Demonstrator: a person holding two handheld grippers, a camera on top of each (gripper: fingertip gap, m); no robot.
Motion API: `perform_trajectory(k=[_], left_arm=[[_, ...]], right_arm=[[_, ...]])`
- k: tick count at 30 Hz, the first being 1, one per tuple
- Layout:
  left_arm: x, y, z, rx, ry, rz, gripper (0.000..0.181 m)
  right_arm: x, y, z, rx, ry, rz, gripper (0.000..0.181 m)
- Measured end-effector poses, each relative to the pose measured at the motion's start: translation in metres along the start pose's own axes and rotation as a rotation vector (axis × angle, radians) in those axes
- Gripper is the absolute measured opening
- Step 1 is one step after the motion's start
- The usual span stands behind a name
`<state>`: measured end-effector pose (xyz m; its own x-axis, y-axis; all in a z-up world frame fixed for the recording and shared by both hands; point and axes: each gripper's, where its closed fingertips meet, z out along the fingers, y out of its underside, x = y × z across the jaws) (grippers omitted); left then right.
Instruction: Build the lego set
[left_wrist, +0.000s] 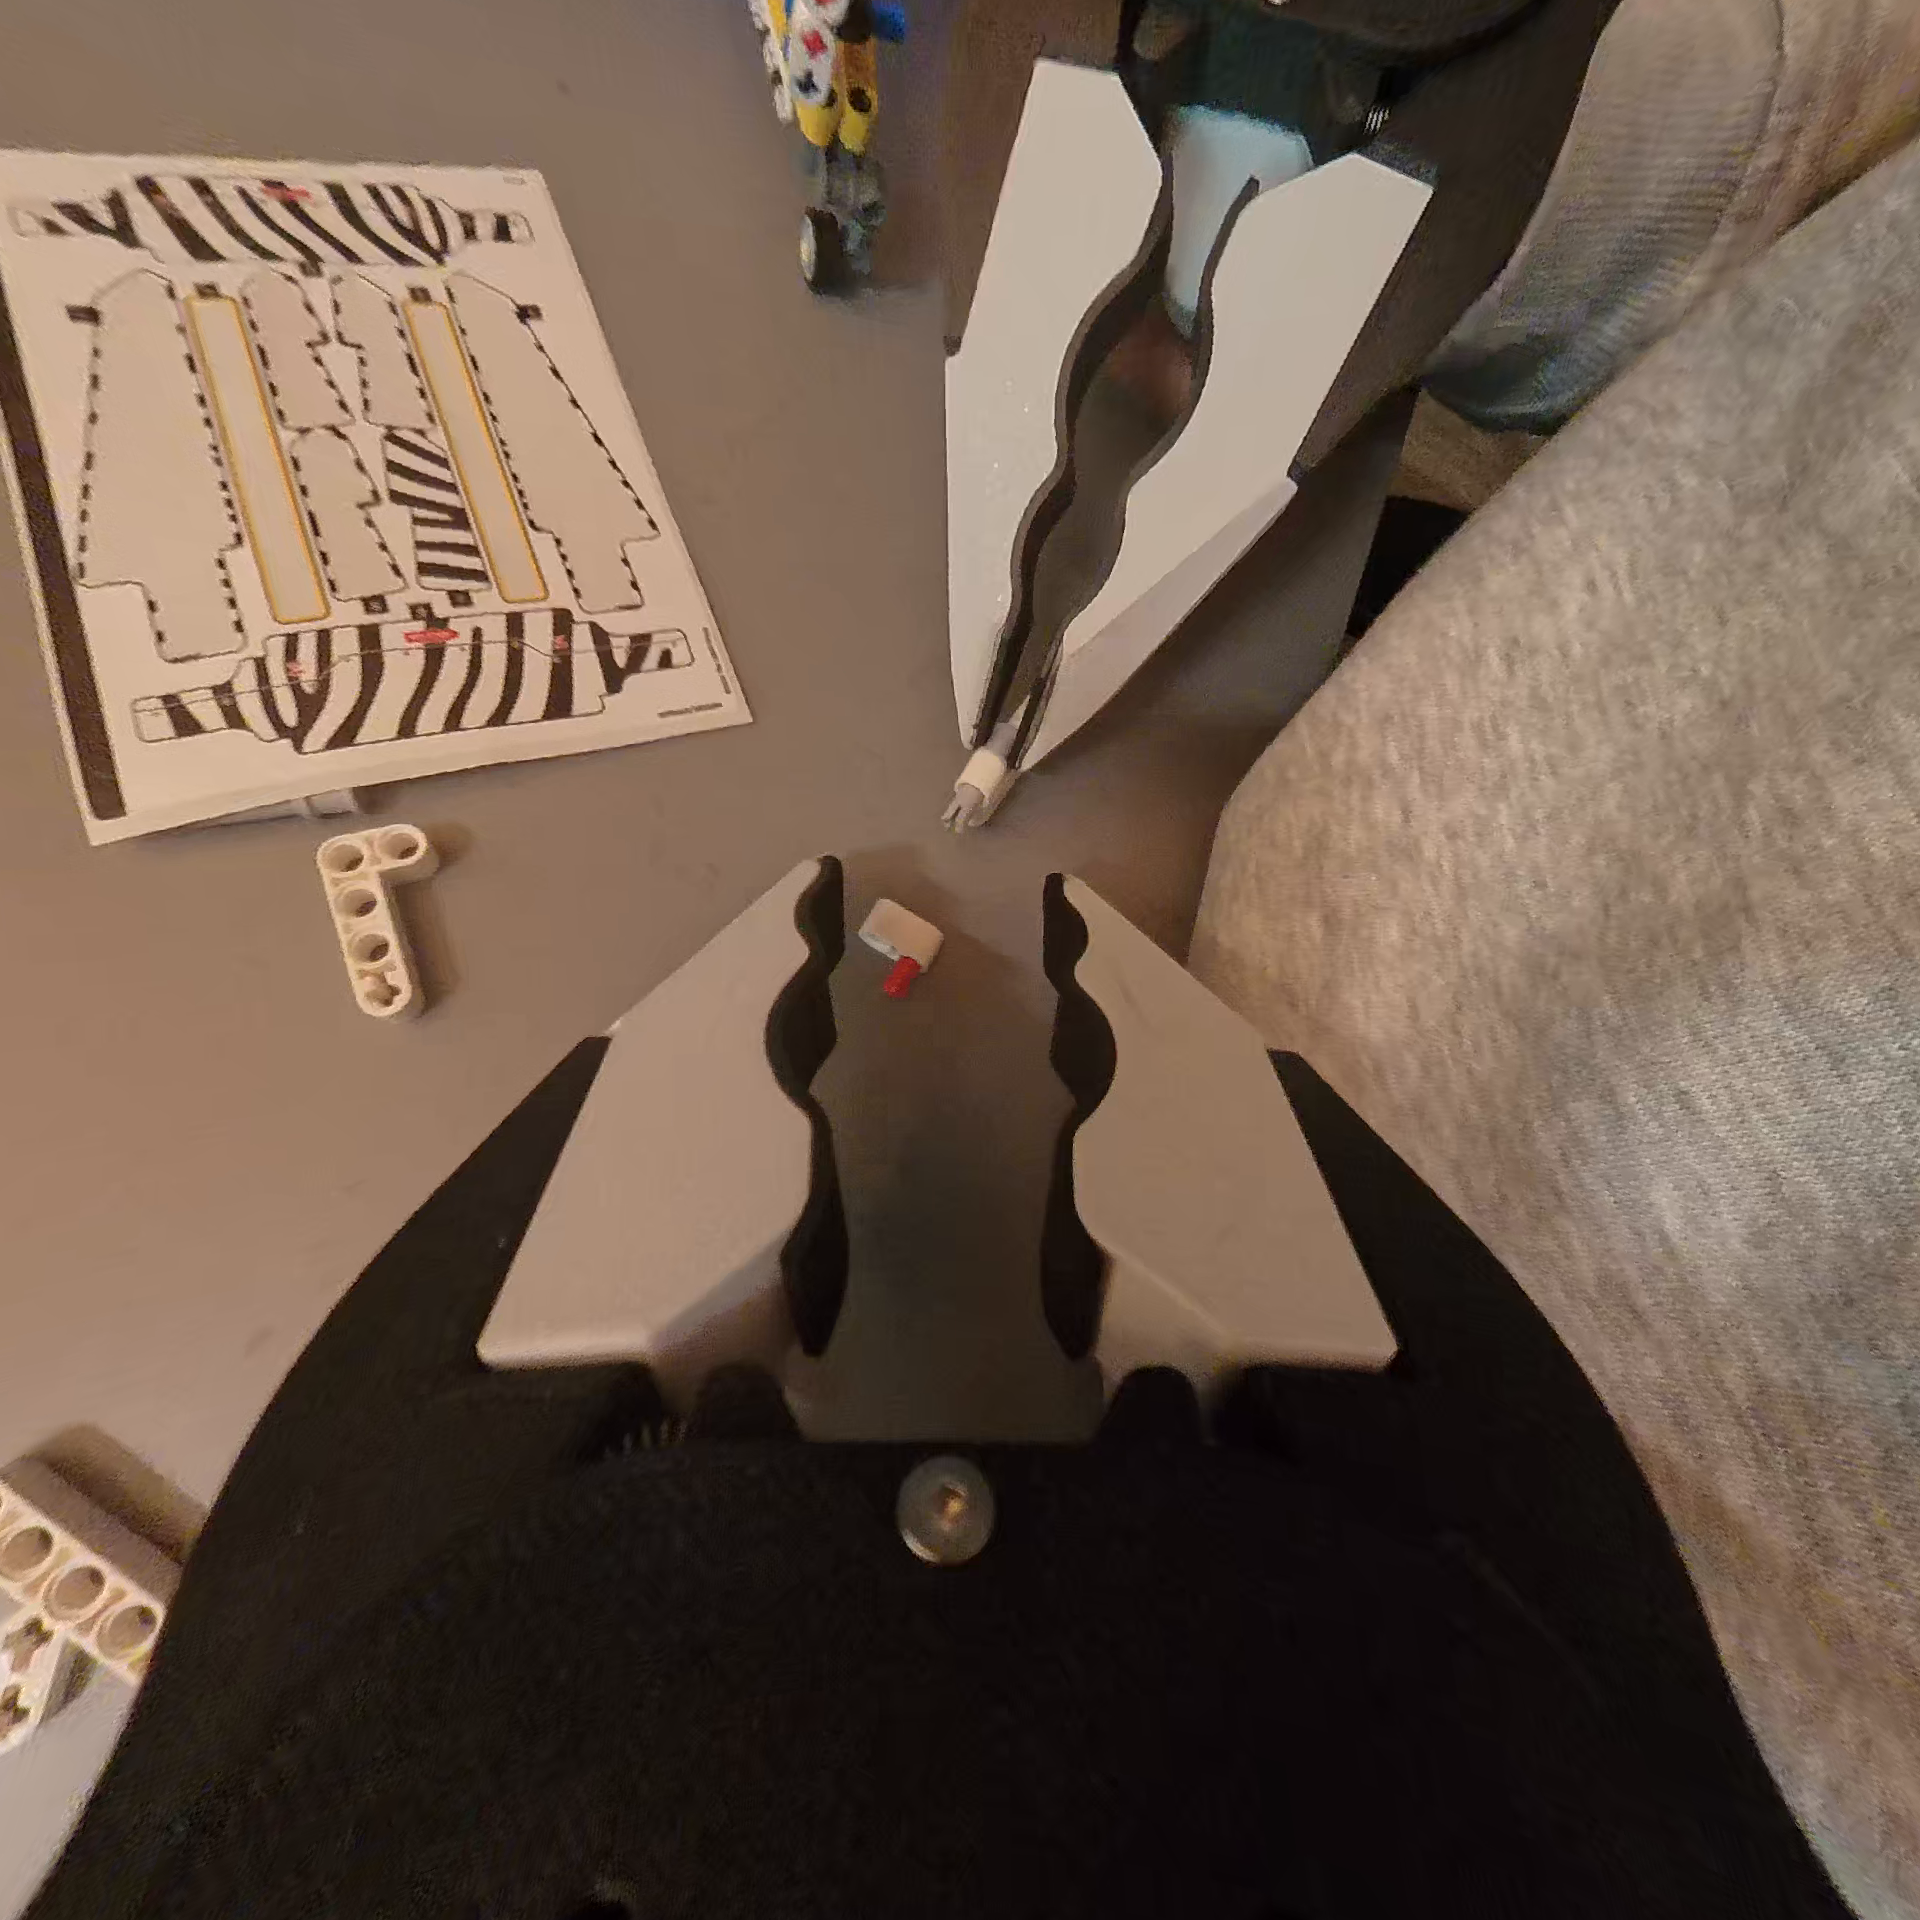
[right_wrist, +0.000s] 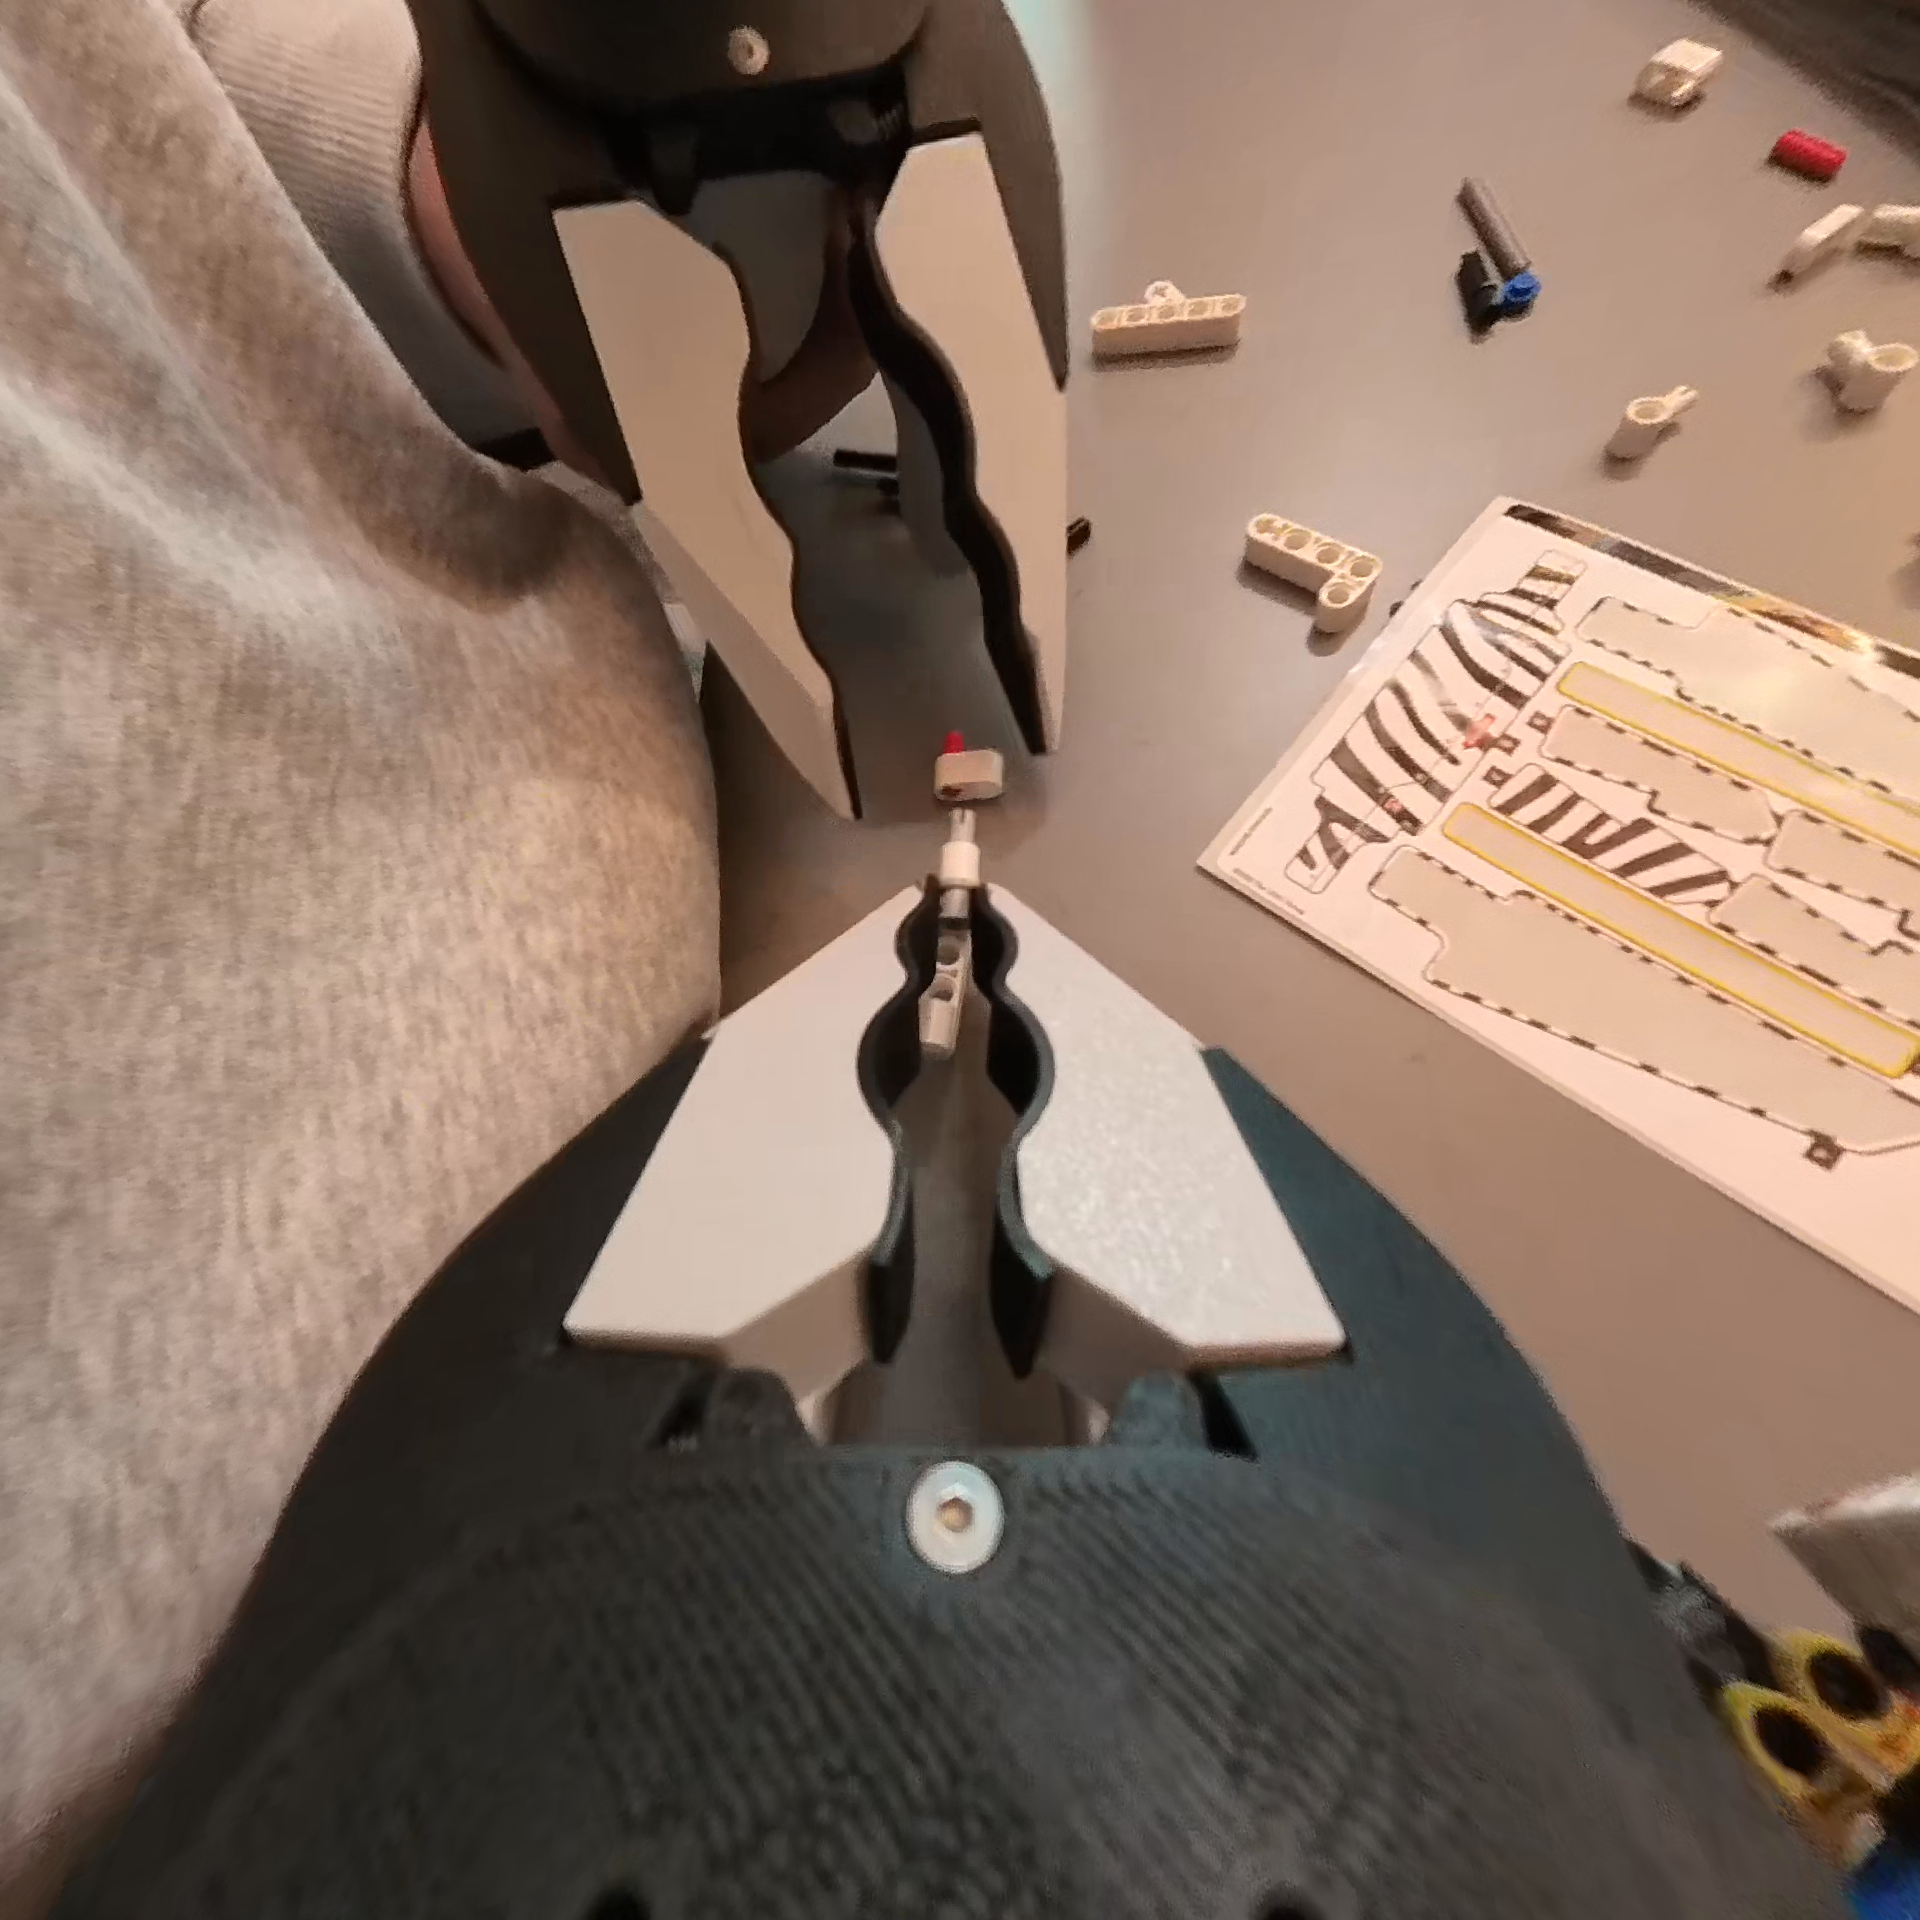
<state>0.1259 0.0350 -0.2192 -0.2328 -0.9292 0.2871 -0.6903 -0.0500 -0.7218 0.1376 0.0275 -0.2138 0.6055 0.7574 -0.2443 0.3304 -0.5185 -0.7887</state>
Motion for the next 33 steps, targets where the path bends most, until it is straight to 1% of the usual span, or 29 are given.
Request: perform_trajectory(k=[2,4,8,9,11,13,14,18,20,25,30,33], left_arm=[[0.0,-0.004,-0.003,0.033,0.002,-0.024,0.037],[0.002,-0.012,-0.006,0.087,0.034,-0.08,0.036],[0.014,-0.041,-0.019,0.306,0.21,-0.252,0.036],[0.017,-0.046,-0.022,0.346,0.256,-0.289,0.031],[0.024,-0.051,-0.025,0.383,0.33,-0.322,0.016],[0.031,-0.058,-0.029,0.438,0.388,-0.334,0.009],[0.033,-0.062,-0.031,0.467,0.408,-0.35,0.009],[0.033,-0.067,-0.037,0.528,0.432,-0.382,0.005],[0.03,-0.071,-0.042,0.603,0.412,-0.413,0.005],[0.035,-0.073,-0.047,0.693,0.385,-0.472,0.005],[0.04,-0.073,-0.048,0.702,0.356,-0.466,0.005],[0.038,-0.072,-0.048,0.711,0.348,-0.487,0.005]], right_arm=[[0.0,-0.007,-0.003,0.046,-0.005,0.041,0.004],[-0.002,-0.017,-0.007,0.118,-0.03,0.09,0.004],[-0.01,-0.041,-0.02,0.276,-0.107,0.167,0.004],[-0.011,-0.047,-0.024,0.314,-0.127,0.188,0.004],[-0.014,-0.057,-0.031,0.389,-0.182,0.24,0.004],[-0.016,-0.063,-0.035,0.442,-0.247,0.299,0.004],[-0.018,-0.065,-0.035,0.457,-0.275,0.319,0.004],[-0.017,-0.07,-0.037,0.507,-0.306,0.362,0.004],[-0.015,-0.075,-0.039,0.53,-0.298,0.379,0.004],[-0.021,-0.077,-0.041,0.502,-0.291,0.409,0.004],[-0.026,-0.075,-0.043,0.512,-0.314,0.465,0.003],[-0.026,-0.072,-0.042,0.493,-0.28,0.468,0.003]])
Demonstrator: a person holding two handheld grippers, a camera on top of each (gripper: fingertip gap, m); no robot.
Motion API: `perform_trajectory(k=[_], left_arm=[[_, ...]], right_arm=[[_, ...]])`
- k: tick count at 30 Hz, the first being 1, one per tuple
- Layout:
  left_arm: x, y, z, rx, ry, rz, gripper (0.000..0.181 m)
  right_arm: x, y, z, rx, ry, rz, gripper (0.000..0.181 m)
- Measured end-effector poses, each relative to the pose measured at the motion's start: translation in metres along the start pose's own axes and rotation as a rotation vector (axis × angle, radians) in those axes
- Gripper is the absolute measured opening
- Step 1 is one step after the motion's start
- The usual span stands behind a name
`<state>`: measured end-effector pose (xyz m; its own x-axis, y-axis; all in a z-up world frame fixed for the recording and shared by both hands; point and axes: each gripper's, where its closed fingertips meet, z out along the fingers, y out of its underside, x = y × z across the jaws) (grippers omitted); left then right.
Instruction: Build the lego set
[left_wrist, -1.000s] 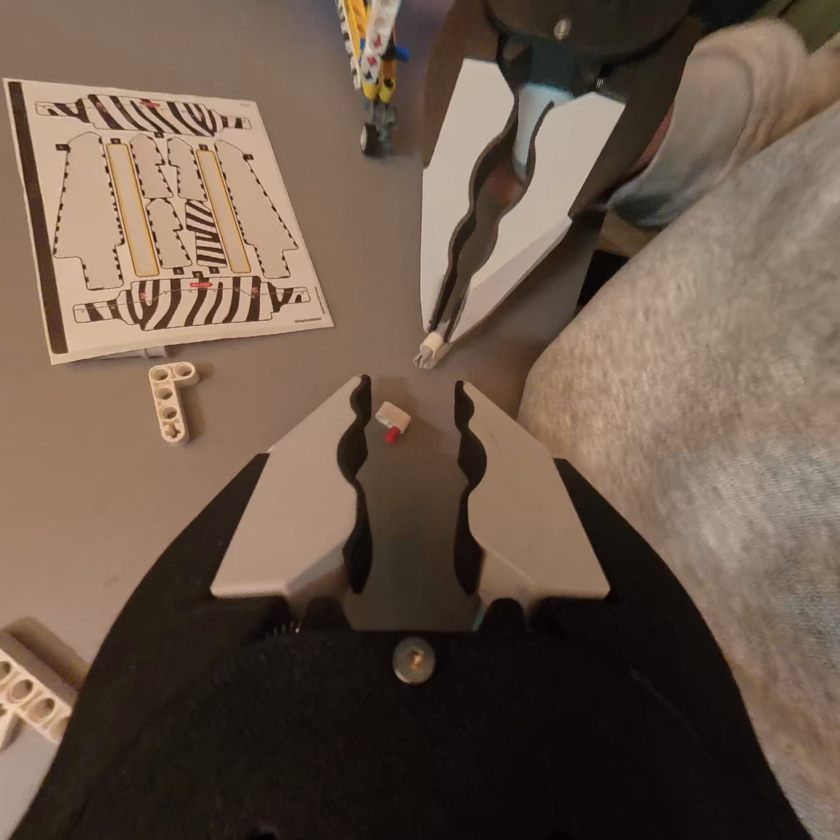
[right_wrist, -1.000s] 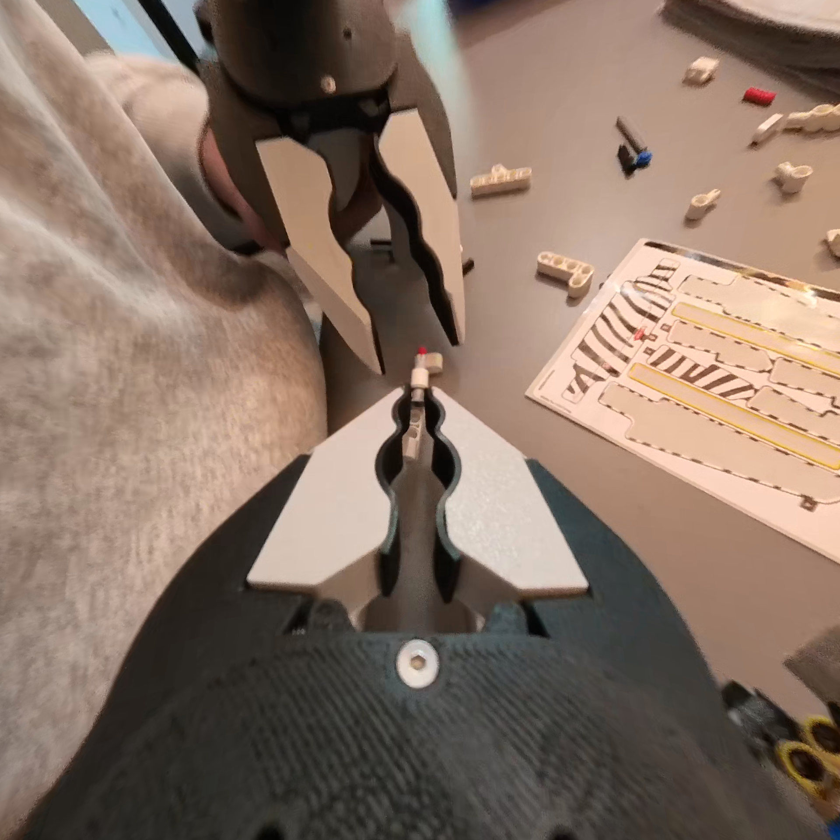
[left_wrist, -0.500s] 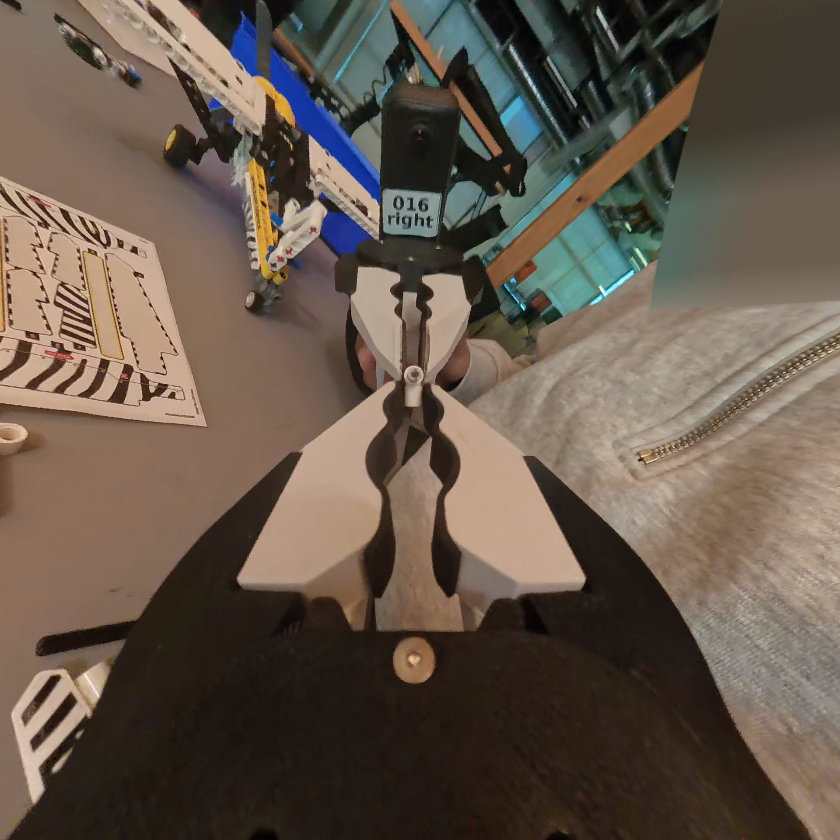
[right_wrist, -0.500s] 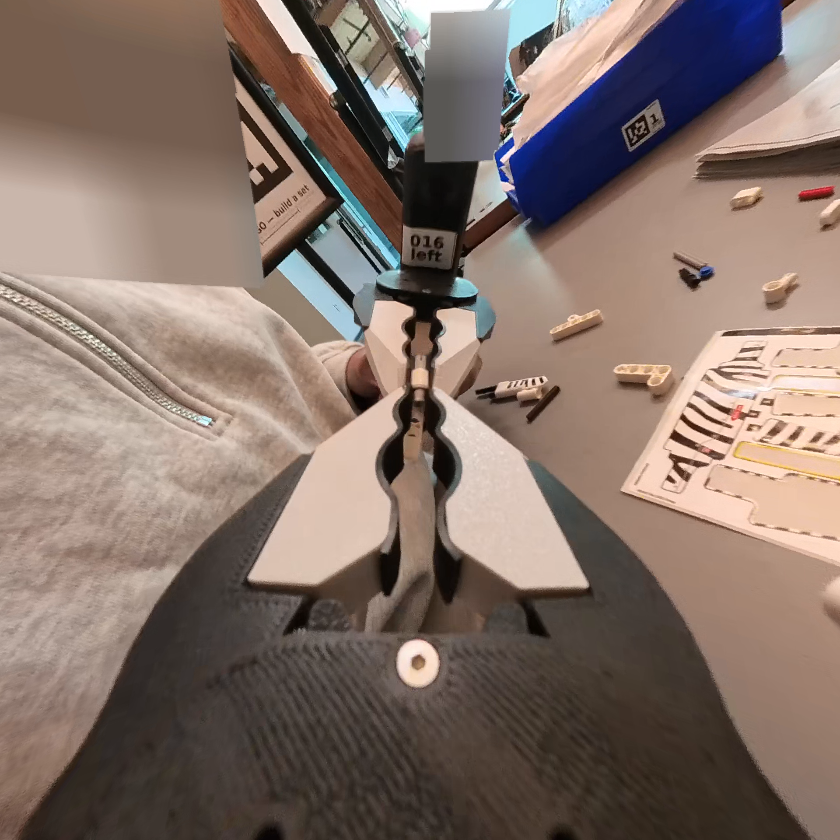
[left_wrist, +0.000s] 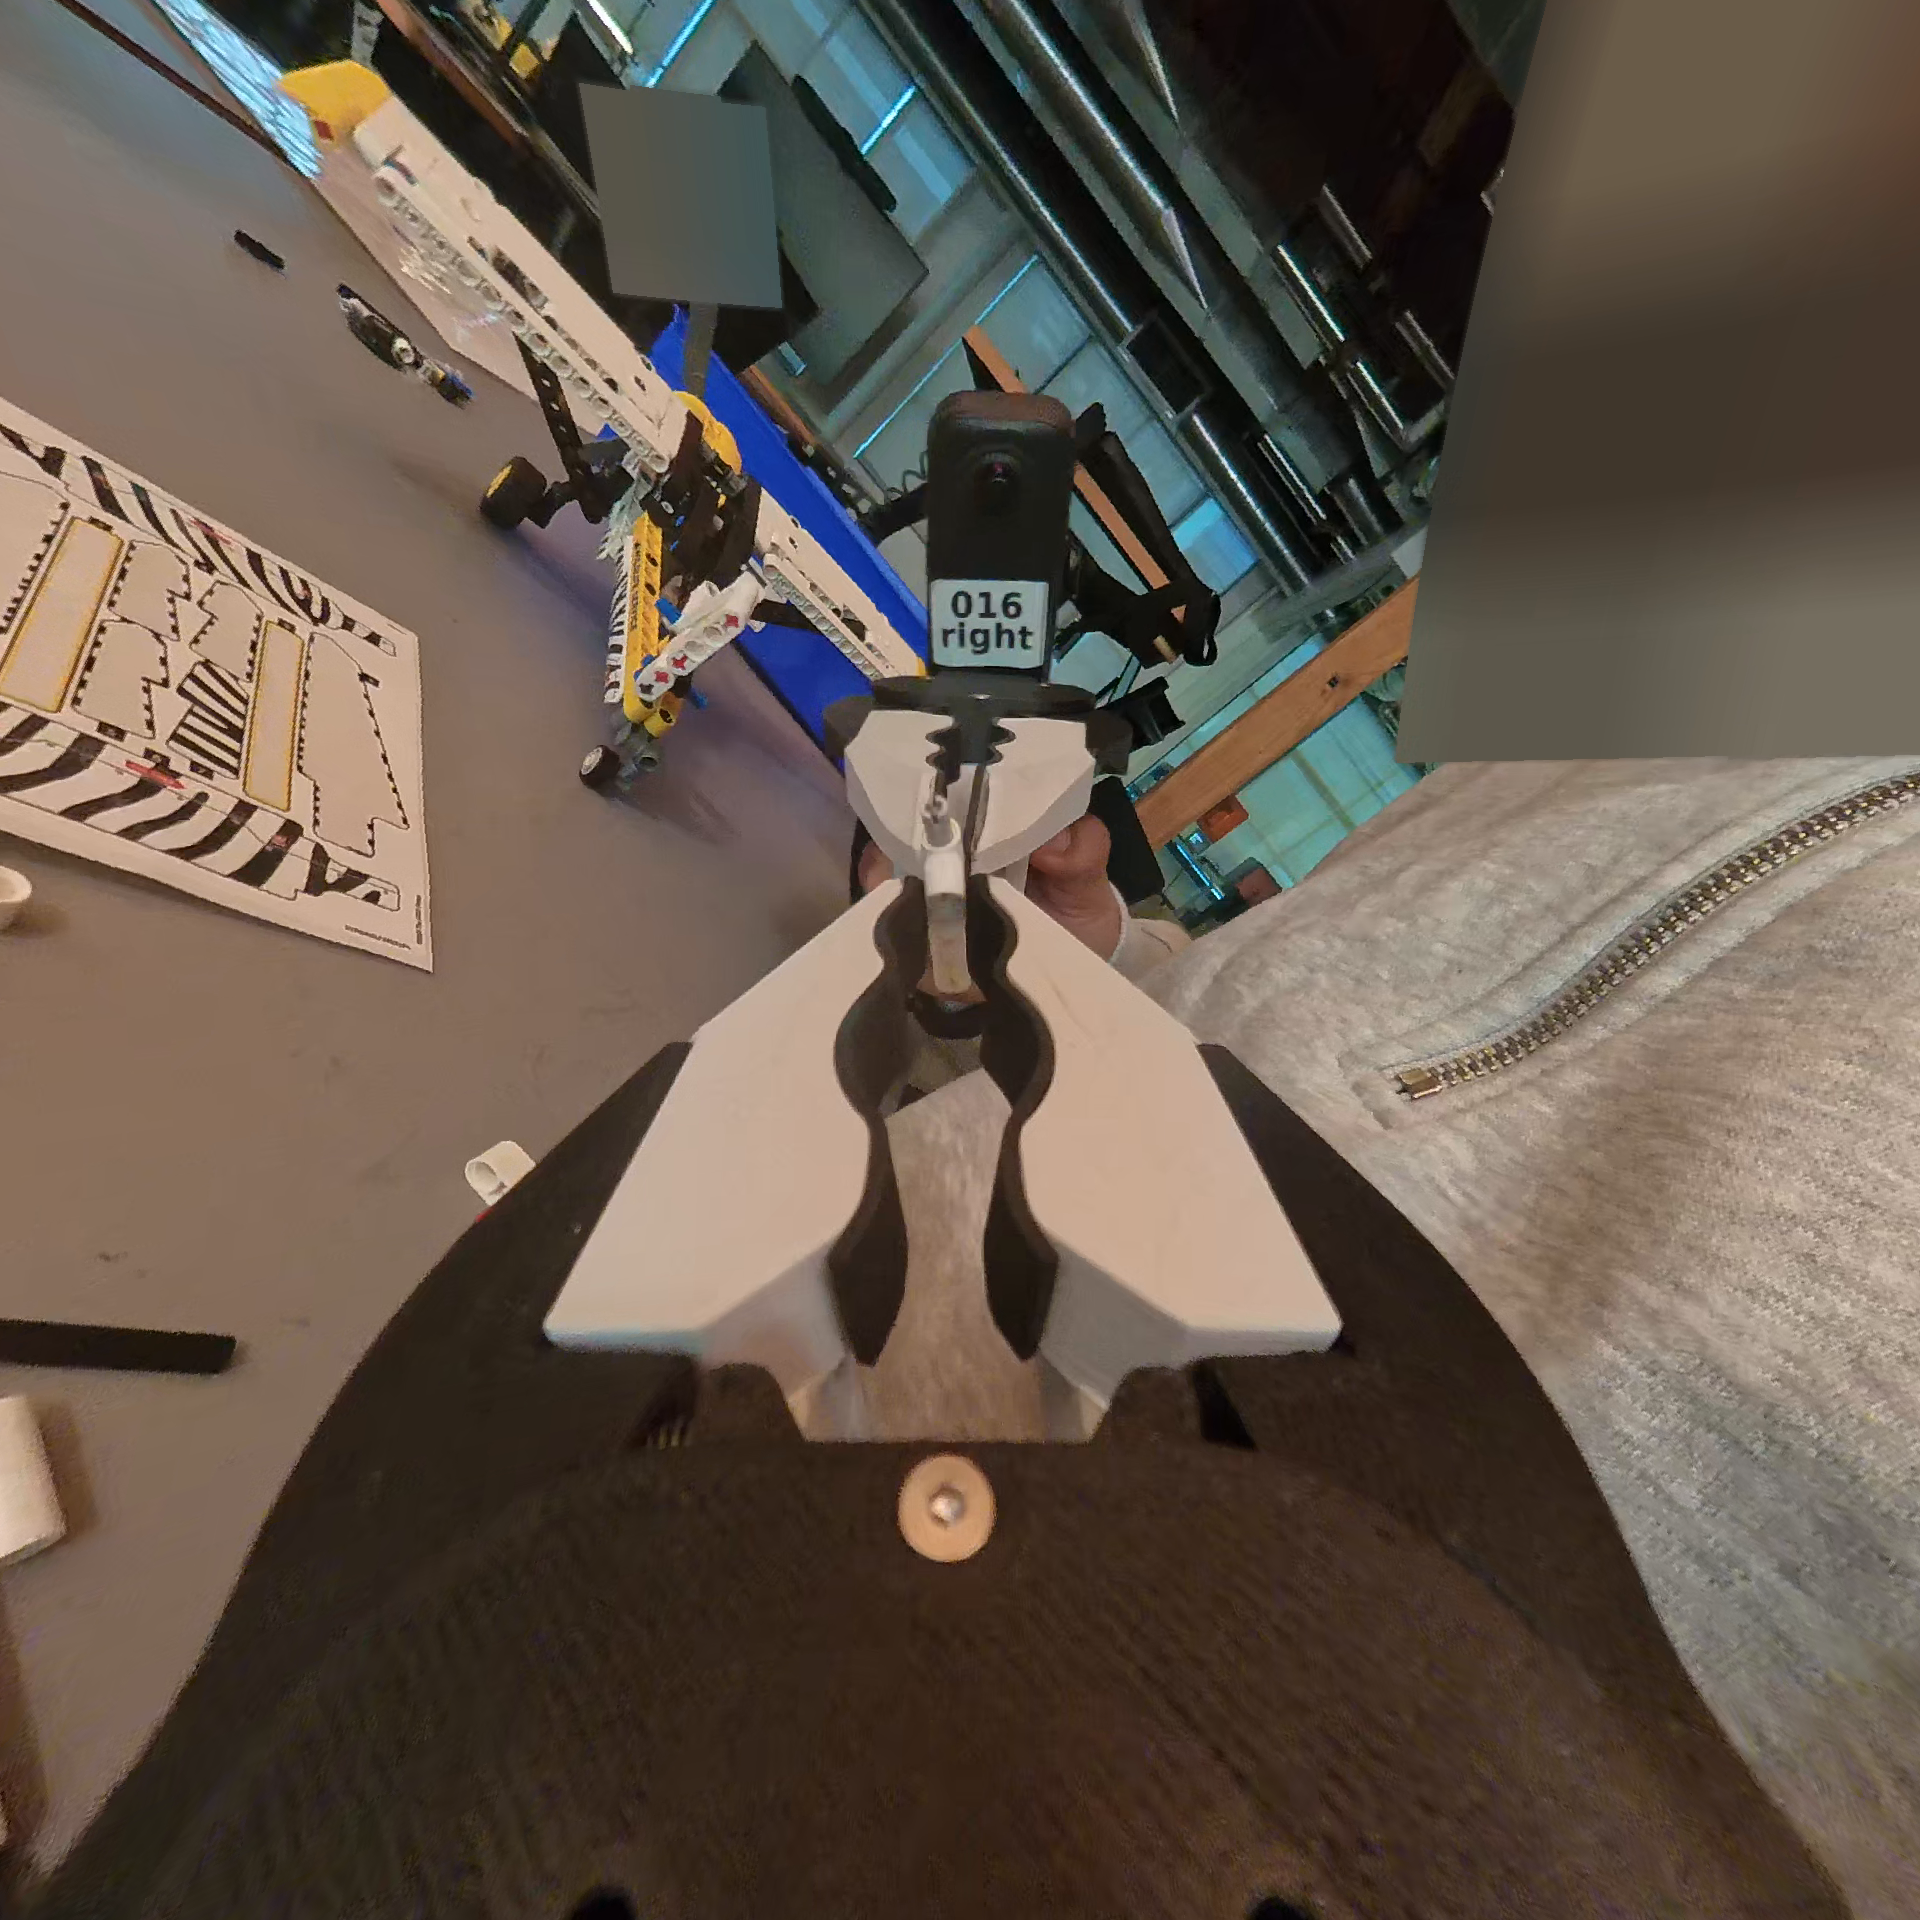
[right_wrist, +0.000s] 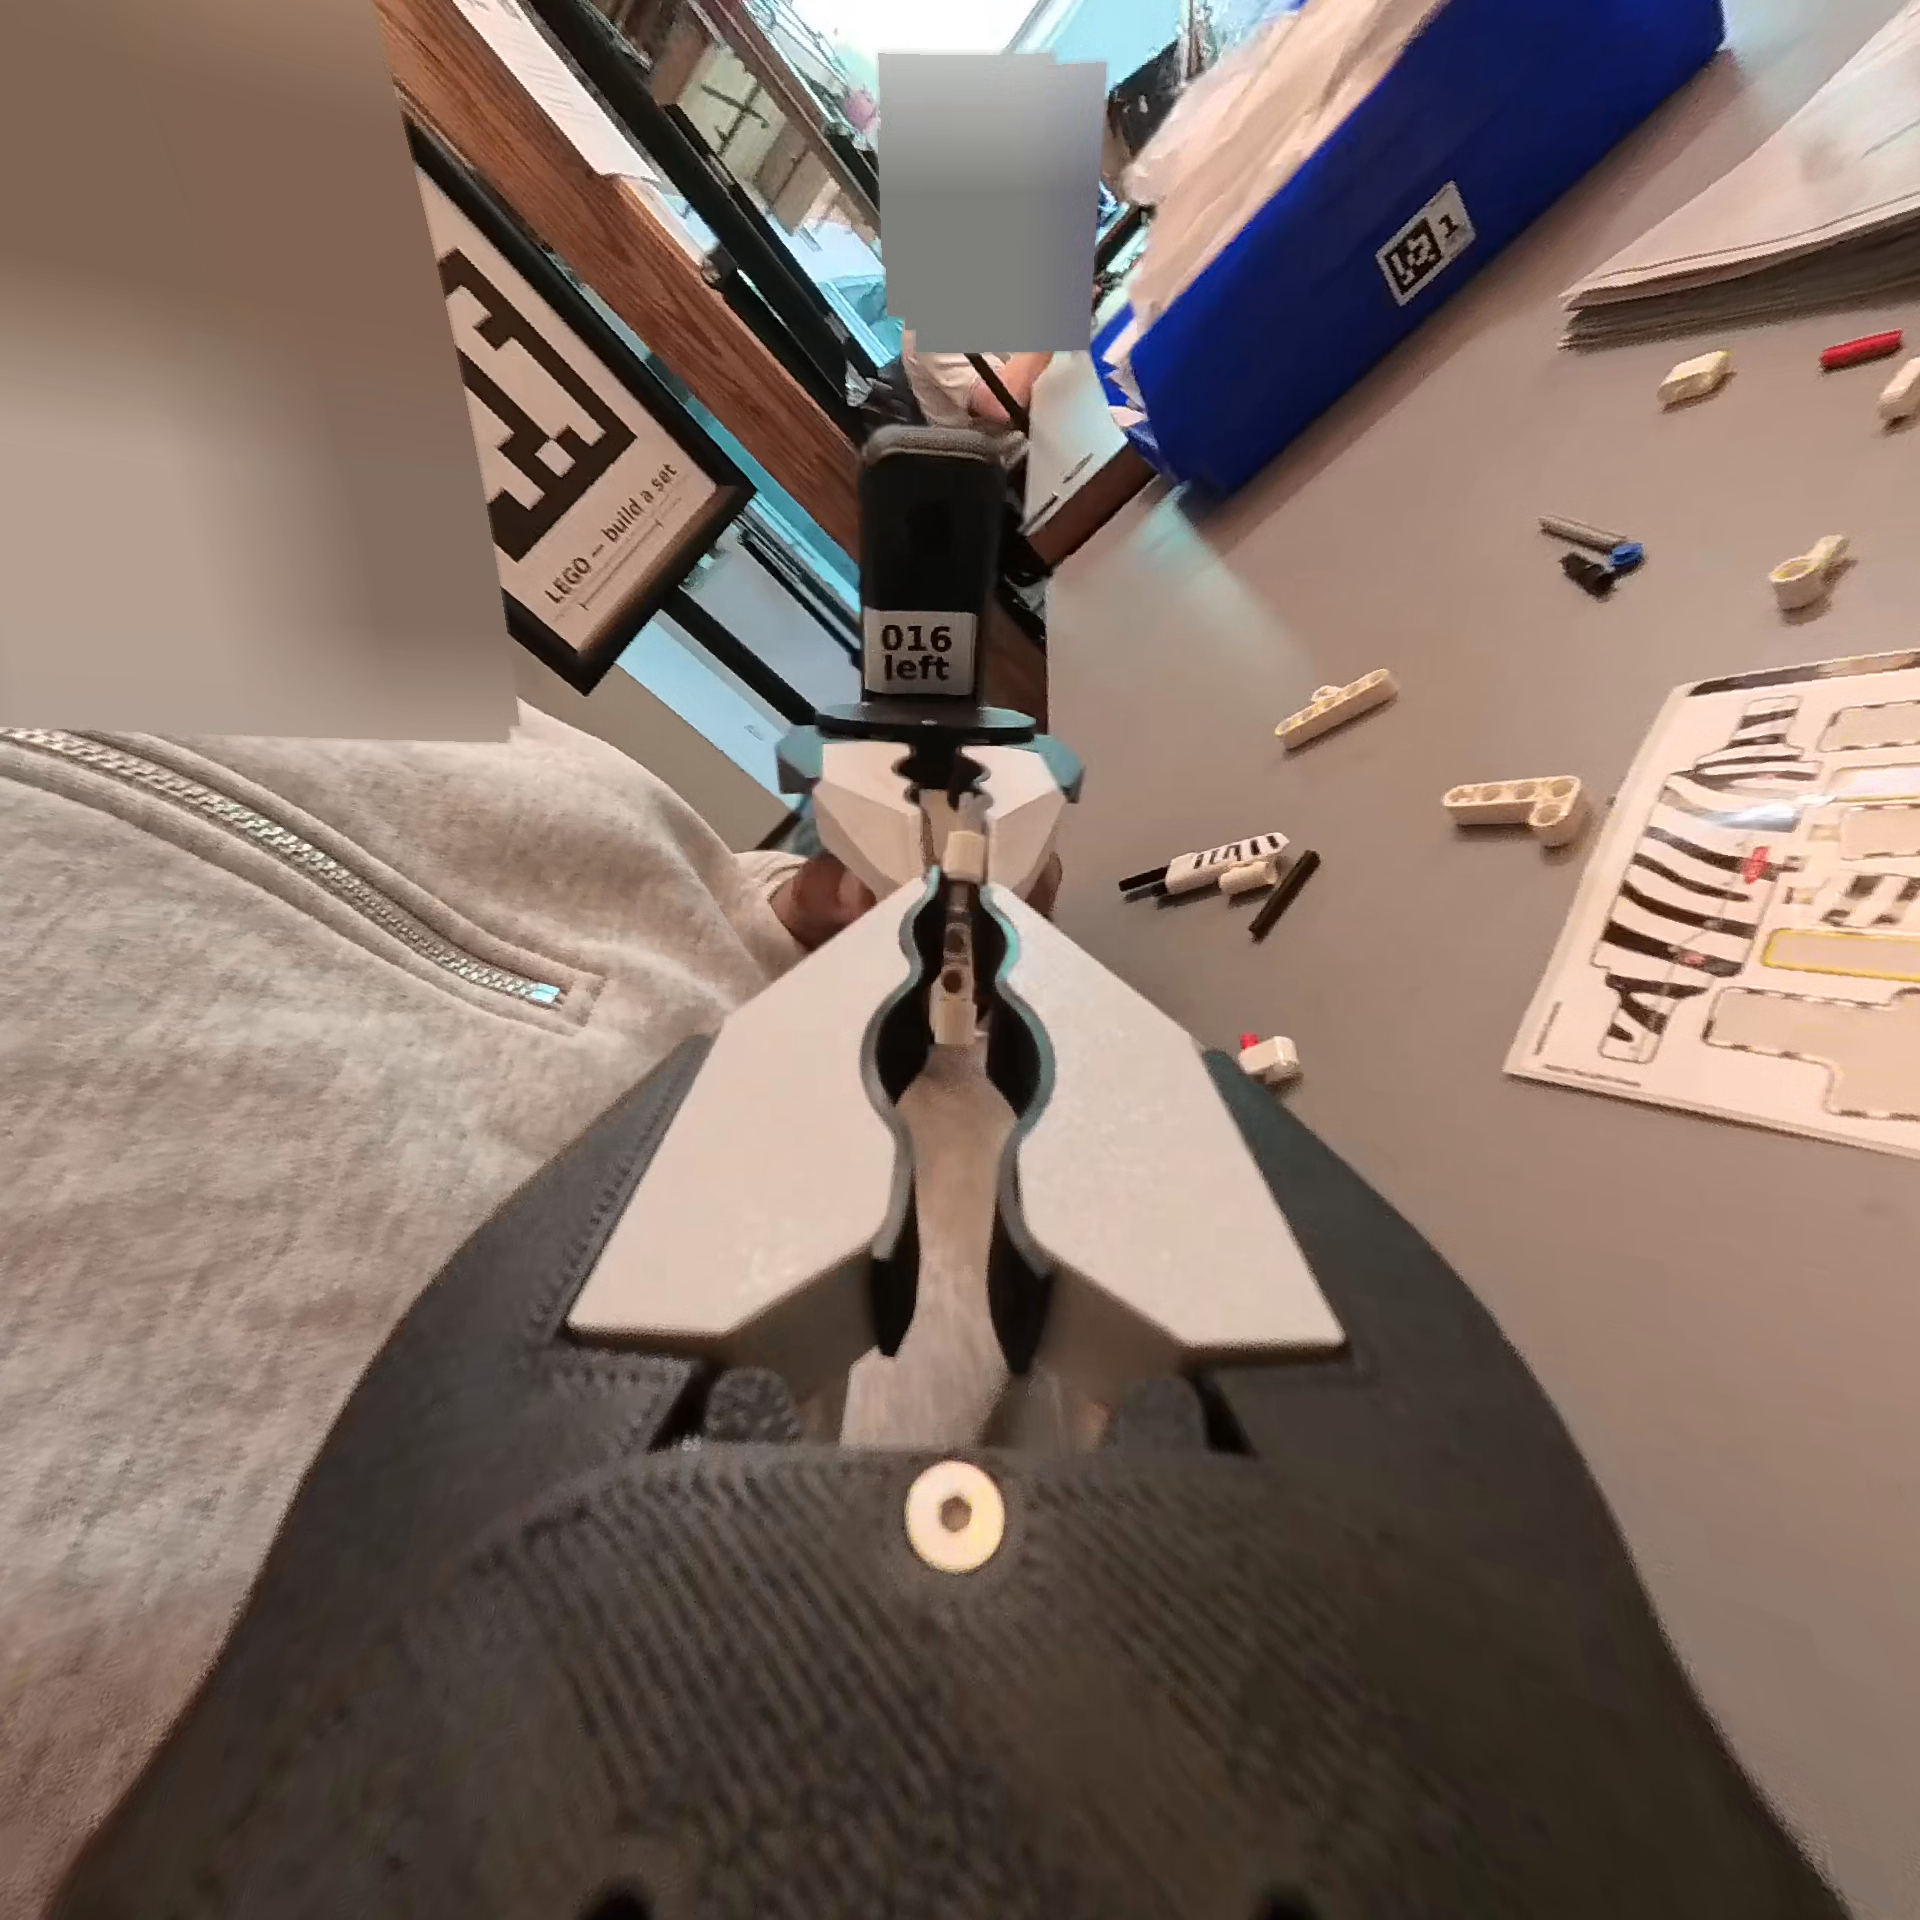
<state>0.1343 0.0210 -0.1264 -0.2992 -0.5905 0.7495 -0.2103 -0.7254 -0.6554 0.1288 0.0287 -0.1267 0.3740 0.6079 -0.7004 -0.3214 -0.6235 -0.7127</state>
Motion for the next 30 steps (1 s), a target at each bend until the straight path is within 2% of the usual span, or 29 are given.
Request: perform_trajectory(k=[4,5,6,7,9,10,13,14,17,19,23,30], left_arm=[[-0.001,-0.003,-0.003,0.025,-0.004,-0.004,0.005],[-0.006,-0.017,-0.013,0.125,-0.026,-0.027,0.006],[-0.016,-0.042,-0.037,0.285,-0.033,-0.115,0.006],[-0.024,-0.054,-0.055,0.357,-0.023,-0.179,0.006],[-0.031,-0.045,-0.063,0.343,-0.107,-0.133,0.007],[-0.026,-0.041,-0.058,0.326,-0.084,-0.136,0.007],[-0.021,-0.031,-0.039,0.226,-0.059,-0.102,0.007],[-0.021,-0.031,-0.036,0.221,-0.043,-0.112,0.007],[-0.02,-0.025,-0.027,0.176,-0.003,-0.15,0.007],[-0.017,-0.021,-0.022,0.148,0.005,-0.151,0.007],[-0.014,-0.02,-0.021,0.139,0.021,-0.145,0.007],[-0.016,-0.018,-0.019,0.135,0.017,-0.149,0.006]], right_arm=[[0.001,0.003,-0.001,-0.027,0.044,-0.003,0.0],[0.006,0.006,-0.007,-0.049,0.081,-0.004,0.0],[0.02,0.014,-0.017,-0.089,0.16,-0.009,0.0],[0.03,0.021,-0.028,-0.098,0.219,-0.006,0.0],[0.037,0.017,-0.043,-0.017,0.247,0.051,0.0],[0.038,0.007,-0.048,0.051,0.245,0.064,0.0],[0.028,-0.018,-0.036,0.146,0.183,0.017,0.0],[0.024,-0.021,-0.025,0.14,0.164,-0.015,0.001],[0.011,-0.017,0.009,0.081,0.081,-0.05,0.022],[0.007,-0.018,0.02,0.101,0.018,-0.014,0.021],[0.014,-0.018,0.021,0.146,-0.012,0.065,0.0],[0.017,-0.016,0.021,0.117,0.013,0.074,0.009]])
